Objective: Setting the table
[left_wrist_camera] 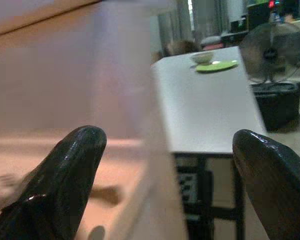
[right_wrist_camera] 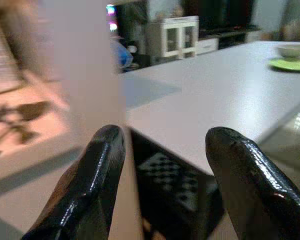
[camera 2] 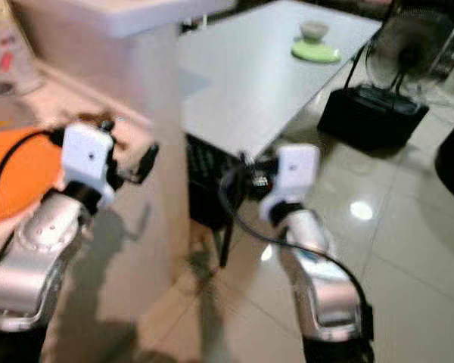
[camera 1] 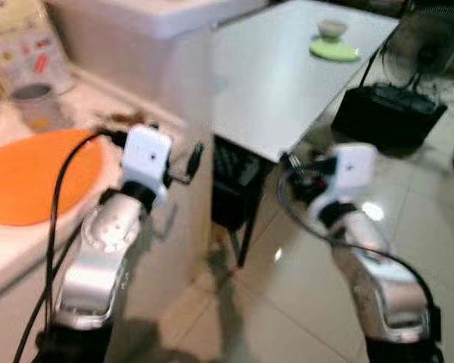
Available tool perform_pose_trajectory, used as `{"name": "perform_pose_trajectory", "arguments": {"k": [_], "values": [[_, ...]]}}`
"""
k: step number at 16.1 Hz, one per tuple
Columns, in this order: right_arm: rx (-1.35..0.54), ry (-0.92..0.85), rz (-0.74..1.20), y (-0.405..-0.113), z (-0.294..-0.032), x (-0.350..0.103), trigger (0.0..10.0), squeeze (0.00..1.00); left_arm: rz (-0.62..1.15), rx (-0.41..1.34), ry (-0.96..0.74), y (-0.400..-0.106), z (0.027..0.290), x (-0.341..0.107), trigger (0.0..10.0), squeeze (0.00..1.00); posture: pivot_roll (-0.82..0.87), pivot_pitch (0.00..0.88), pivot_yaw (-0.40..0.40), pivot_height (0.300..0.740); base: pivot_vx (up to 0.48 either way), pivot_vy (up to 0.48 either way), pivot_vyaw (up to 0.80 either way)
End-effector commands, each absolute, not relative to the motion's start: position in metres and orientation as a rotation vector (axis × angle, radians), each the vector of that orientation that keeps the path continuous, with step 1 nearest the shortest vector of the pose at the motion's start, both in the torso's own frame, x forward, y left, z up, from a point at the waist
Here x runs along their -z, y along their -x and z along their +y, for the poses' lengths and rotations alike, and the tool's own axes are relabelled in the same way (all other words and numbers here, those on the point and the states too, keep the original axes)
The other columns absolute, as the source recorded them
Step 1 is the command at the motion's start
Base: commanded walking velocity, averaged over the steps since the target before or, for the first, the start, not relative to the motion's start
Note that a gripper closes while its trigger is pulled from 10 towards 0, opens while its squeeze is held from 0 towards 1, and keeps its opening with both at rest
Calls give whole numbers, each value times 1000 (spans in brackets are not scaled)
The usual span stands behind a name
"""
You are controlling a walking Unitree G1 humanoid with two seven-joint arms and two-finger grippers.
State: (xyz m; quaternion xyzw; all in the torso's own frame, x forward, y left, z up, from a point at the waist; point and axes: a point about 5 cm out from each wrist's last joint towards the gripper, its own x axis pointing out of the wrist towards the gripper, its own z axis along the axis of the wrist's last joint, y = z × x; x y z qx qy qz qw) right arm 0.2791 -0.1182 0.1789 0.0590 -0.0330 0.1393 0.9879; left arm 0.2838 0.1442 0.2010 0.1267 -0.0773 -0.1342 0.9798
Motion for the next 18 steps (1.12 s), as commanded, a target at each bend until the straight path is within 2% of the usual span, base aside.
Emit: {"name": "perform_pose_trajectory", "arguments": {"k": [1, 3, 5, 14, 18], "values": [[-265, -107, -82, -280, -126, -184, 10000, 0, -159, 253, -237, -284, 142, -201, 10000, 0, 34, 0, -20, 740, 0, 0, 0], [-264, -61, -89, -281, -128, -185, 10000, 0, -179, 197, -276, -286, 147, -203, 10000, 0, 34, 0, -23, 740, 0, 0, 0], [-259, -31, -96, -282, -130, -186, 10000, 0, -183, 167, -301, -289, 148, -205, 10000, 0, 33, 0, -24, 740, 0, -381, 0], [-226, -15, -102, -285, -135, -188, 10000, 0, -191, 151, -312, -291, 144, -207, 10000, 0, 30, 0, -22, 740, 0, -480, 788], [-199, -26, -86, -286, -139, -186, 10000, 0, -159, 143, -294, -294, 143, -205, 10000, 0, 30, 0, -19, 740, 0, -97, 0]]}}
